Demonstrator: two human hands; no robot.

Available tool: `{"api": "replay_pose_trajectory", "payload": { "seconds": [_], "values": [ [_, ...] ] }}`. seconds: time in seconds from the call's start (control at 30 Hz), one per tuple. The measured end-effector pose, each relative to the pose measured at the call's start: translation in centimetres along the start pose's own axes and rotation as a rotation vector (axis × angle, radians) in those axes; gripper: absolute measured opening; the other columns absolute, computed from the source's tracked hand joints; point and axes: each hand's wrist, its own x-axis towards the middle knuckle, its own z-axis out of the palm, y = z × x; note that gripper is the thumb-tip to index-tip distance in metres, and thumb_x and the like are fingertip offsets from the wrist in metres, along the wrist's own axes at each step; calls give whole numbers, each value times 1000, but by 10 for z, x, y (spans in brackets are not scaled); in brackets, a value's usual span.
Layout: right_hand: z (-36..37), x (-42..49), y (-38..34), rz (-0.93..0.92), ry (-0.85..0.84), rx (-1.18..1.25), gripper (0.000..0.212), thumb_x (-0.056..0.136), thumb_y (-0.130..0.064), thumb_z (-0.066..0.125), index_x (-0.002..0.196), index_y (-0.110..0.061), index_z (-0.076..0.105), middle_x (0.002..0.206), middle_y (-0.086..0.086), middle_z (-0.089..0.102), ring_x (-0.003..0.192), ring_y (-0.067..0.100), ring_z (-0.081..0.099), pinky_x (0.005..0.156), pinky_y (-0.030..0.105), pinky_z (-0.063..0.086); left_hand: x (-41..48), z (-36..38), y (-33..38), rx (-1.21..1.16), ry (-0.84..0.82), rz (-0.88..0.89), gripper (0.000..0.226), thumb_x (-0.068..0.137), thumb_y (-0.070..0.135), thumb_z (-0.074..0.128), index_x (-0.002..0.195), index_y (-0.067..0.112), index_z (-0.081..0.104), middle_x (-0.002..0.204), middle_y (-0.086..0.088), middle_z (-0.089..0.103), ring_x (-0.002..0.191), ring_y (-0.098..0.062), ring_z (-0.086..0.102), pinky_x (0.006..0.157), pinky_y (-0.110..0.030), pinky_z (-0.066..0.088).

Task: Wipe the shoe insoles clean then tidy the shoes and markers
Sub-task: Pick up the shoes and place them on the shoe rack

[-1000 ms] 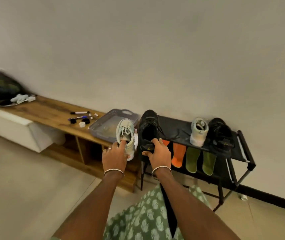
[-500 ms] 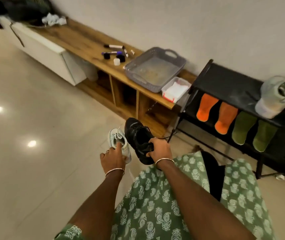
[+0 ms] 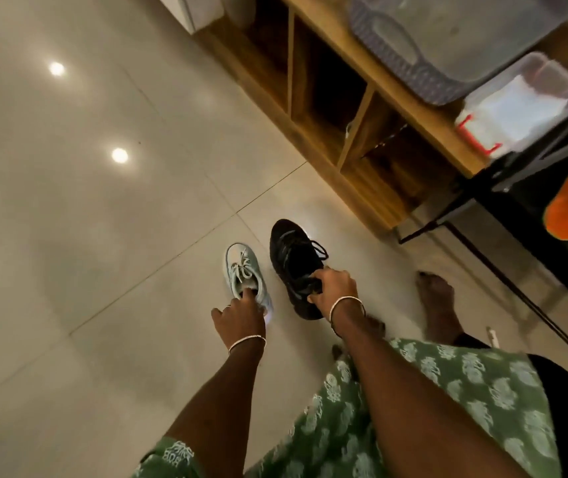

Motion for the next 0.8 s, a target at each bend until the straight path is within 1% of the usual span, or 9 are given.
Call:
{"api": "replay_pose_trajectory", "payload": {
  "seconds": [0.07, 0.13, 0.2, 0.33, 0.4, 0.47, 0.57, 0.7, 0.8],
  "values": [
    [14, 14, -4, -27, -23, -6, 44, 83, -18, 77, 126, -17, 67, 124, 13, 64, 113, 36, 61, 103, 37, 47, 7, 16, -6, 16, -21, -46, 27, 86, 26, 63, 113, 27, 61, 80, -2, 70, 74, -24, 69, 82, -36, 39],
    [31, 32, -9, -77, -53, -7, 43, 82, -17, 78, 124, -17, 68, 124, 12, 64, 112, 36, 61, 102, 38, 48, 14, 34, -11, 1, 0, -99, 23, 77, 24, 75, 97, 22, 66, 63, -4, 66, 57, -27, 65, 75, -36, 39],
    [48, 48, -13, -121, -82, -11, 42, 82, -16, 77, 123, -18, 70, 124, 13, 64, 111, 37, 61, 99, 37, 50, 22, 50, -16, -3, 32, -121, 26, 66, 23, 84, 86, 19, 67, 52, -5, 59, 45, -27, 58, 68, -35, 38],
    [75, 78, -12, -218, -92, -75, 36, 85, -12, 71, 120, -19, 72, 134, 12, 59, 106, 39, 62, 91, 35, 50, 41, 81, -19, 25, -3, -152, 22, 66, 23, 81, 81, 19, 64, 51, -3, 59, 43, -26, 58, 67, -34, 41],
    [82, 88, -8, -238, -104, -127, 36, 88, -11, 66, 123, -19, 70, 143, 11, 52, 106, 39, 61, 92, 36, 48, 45, 88, -16, 49, -51, -195, 15, 74, 21, 73, 87, 20, 65, 60, -3, 65, 51, -25, 63, 70, -33, 42],
    [89, 97, -2, -244, -122, -167, 35, 90, -12, 63, 124, -19, 69, 147, 10, 48, 108, 39, 61, 93, 37, 47, 48, 98, -12, 45, -120, -199, 14, 88, 21, 59, 101, 19, 63, 80, -4, 72, 72, -24, 71, 73, -33, 41],
    [99, 103, 5, -243, -167, -236, 32, 92, -13, 62, 124, -15, 68, 150, 12, 45, 111, 39, 60, 94, 38, 47, 50, 111, -6, -1, -224, -172, 22, 98, 15, 45, 115, 18, 59, 109, -6, 71, 102, -27, 69, 80, -32, 46],
    [114, 109, 14, -215, -210, -253, 33, 94, -17, 62, 126, -13, 66, 130, 17, 59, 107, 37, 61, 94, 38, 49, 51, 122, 0, -81, -386, -198, 26, 99, 13, 47, 123, 14, 57, 122, -10, 66, 115, -29, 63, 86, -35, 49],
    [123, 111, 15, -208, -274, -293, 36, 97, -17, 57, 132, -8, 60, 133, 19, 56, 112, 38, 59, 96, 38, 47, 49, 128, -3, -168, -438, -234, 33, 97, 14, 48, 130, 15, 52, 126, -12, 64, 118, -32, 61, 87, -36, 48]
  ]
}}
